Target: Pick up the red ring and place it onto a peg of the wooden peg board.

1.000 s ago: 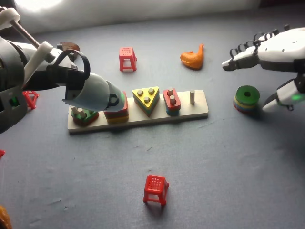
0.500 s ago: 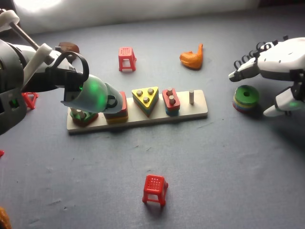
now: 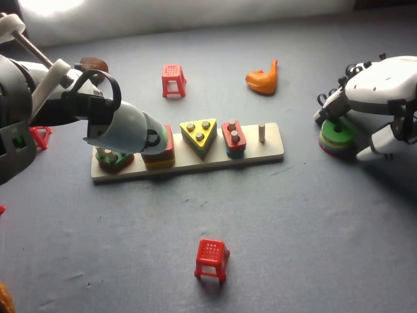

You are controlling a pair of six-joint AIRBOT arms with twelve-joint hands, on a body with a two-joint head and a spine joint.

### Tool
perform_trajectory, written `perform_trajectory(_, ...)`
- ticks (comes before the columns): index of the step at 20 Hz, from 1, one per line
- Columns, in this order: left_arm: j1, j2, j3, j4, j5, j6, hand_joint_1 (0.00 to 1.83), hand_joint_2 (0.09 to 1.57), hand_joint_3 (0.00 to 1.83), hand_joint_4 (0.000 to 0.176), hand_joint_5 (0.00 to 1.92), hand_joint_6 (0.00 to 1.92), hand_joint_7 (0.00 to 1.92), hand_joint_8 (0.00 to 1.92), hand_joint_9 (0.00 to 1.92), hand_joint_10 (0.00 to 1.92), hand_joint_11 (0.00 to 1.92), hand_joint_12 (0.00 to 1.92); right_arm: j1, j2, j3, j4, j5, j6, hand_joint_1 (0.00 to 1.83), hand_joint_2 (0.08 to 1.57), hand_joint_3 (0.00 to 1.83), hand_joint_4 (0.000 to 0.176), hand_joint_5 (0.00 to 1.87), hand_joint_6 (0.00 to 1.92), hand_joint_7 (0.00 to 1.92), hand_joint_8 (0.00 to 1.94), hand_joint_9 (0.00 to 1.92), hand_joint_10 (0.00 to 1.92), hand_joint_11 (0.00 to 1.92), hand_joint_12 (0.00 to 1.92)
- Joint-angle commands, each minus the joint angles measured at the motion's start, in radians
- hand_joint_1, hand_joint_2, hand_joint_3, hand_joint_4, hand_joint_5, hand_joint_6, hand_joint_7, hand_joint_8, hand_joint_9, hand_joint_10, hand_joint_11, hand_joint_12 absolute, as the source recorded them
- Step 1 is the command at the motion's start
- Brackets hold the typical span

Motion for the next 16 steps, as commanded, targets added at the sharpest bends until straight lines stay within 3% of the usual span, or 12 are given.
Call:
perform_trajectory(1,-0.006,0.004,-0.002,0.081,-0.003,-0.002,0.00,1.18,0.00,0.000,0.01,0.00,0.00,0.00,0.00,0.00,0.00,0.00,0.006,0.003,0.004,0.004,0.094,-0.001,1.19,1.02,0.00,0.000,0.65,0.03,0.70,0.02,0.63,0.07,0.11,1.25)
perform_trajectory(8,-0.004,0.004,-0.005,0.080,-0.003,-0.002,0.00,1.18,0.00,0.000,0.00,0.00,0.00,0.00,0.00,0.00,0.00,0.00,-0.001,-0.002,0.004,0.004,0.100,-0.007,1.26,1.05,0.00,0.000,0.92,0.04,0.98,0.03,0.89,0.10,0.37,1.23)
perform_trajectory(9,-0.004,0.004,-0.005,0.081,-0.003,-0.002,0.00,1.18,0.00,0.000,0.00,0.00,0.00,0.00,0.00,0.00,0.00,0.00,0.000,-0.002,0.004,0.004,0.100,-0.007,1.19,1.11,0.00,0.000,0.97,0.76,1.05,0.02,0.95,0.10,0.44,1.20)
perform_trajectory(10,-0.003,0.004,-0.005,0.081,-0.003,-0.002,0.00,1.18,0.00,0.000,0.00,0.00,0.00,0.00,0.00,0.00,0.00,0.00,0.000,-0.002,0.004,0.004,0.100,-0.007,1.21,1.12,0.00,0.000,0.90,1.04,1.05,0.72,0.98,0.10,0.44,1.25)
perform_trajectory(11,-0.003,0.004,-0.005,0.081,-0.003,-0.002,0.00,1.19,0.00,0.000,0.00,0.00,0.00,0.00,0.00,0.00,0.00,0.00,0.000,-0.001,0.004,0.004,0.100,-0.007,1.21,1.14,0.00,0.000,0.83,1.18,1.01,0.97,1.01,0.11,0.48,1.25)
perform_trajectory(12,-0.003,0.004,-0.005,0.081,-0.003,-0.002,0.00,1.19,0.00,0.000,0.00,0.00,0.00,0.00,0.00,0.00,0.00,0.00,0.000,-0.001,0.004,0.005,0.100,-0.007,1.16,1.15,0.00,0.000,0.88,1.12,0.91,0.55,0.98,0.09,0.45,1.26)
perform_trajectory(13,-0.003,0.004,-0.005,0.081,-0.003,-0.002,0.00,1.19,0.00,0.000,0.00,0.00,0.00,0.00,0.00,0.00,0.00,0.00,0.000,-0.001,0.004,0.007,0.101,-0.007,1.16,1.15,0.00,0.000,0.88,1.12,0.91,0.55,0.98,0.09,0.45,1.26)
perform_trajectory(14,-0.003,0.004,-0.005,0.081,-0.003,-0.002,0.00,1.19,0.00,0.000,0.00,0.00,0.00,0.00,0.00,0.00,0.00,0.00,0.002,-0.001,0.004,0.016,0.101,-0.007,1.20,1.14,0.00,0.000,0.85,1.15,1.00,0.88,1.00,0.10,0.48,1.25)
perform_trajectory(16,-0.002,0.004,-0.005,0.081,-0.003,-0.002,0.00,1.20,0.01,0.000,0.00,0.00,0.00,0.00,0.00,0.00,0.00,0.00,0.014,0.000,0.004,0.027,0.100,-0.007,1.23,1.12,0.00,0.000,0.90,1.07,1.07,0.88,1.10,0.14,0.55,1.21)
